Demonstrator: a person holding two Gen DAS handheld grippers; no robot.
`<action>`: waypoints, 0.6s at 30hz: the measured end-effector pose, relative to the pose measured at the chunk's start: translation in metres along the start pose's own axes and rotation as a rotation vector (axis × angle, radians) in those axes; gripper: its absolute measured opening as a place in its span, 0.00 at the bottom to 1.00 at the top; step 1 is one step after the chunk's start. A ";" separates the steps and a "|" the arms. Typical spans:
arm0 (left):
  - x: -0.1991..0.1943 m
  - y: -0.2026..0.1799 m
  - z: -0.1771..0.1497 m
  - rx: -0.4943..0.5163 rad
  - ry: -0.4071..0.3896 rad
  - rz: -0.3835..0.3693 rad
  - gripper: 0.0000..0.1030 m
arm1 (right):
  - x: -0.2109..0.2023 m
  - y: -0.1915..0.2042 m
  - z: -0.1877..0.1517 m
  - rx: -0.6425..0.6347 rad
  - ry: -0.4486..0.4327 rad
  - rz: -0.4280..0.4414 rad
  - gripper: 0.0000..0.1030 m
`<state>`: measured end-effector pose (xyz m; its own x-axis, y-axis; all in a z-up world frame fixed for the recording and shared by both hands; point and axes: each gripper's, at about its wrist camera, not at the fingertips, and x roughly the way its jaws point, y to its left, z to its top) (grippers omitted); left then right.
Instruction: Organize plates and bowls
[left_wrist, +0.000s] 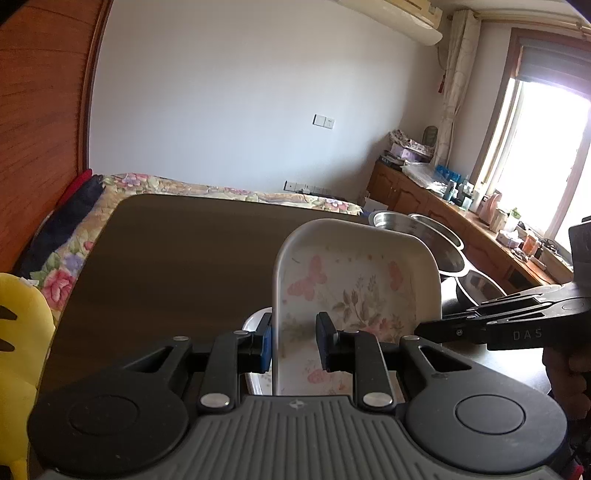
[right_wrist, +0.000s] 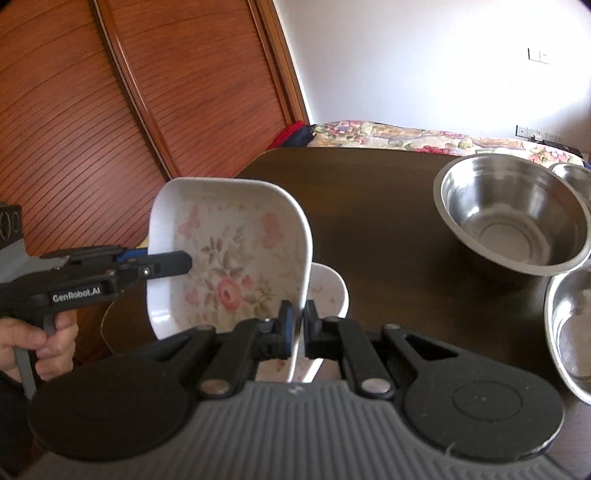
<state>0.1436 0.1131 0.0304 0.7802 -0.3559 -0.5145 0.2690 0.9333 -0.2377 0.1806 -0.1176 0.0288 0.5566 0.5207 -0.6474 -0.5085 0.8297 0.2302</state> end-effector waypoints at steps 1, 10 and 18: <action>0.002 0.000 0.000 -0.001 0.003 -0.001 0.52 | 0.001 -0.001 -0.001 0.002 0.002 -0.001 0.08; 0.012 0.003 -0.001 0.010 0.029 0.018 0.52 | 0.006 -0.003 -0.004 0.022 0.006 -0.010 0.08; 0.026 0.008 -0.008 0.018 0.047 0.070 0.48 | 0.013 -0.001 -0.007 0.016 -0.025 -0.027 0.08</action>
<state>0.1613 0.1107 0.0088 0.7702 -0.2912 -0.5674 0.2253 0.9565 -0.1851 0.1835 -0.1132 0.0152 0.5866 0.5027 -0.6350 -0.4826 0.8466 0.2245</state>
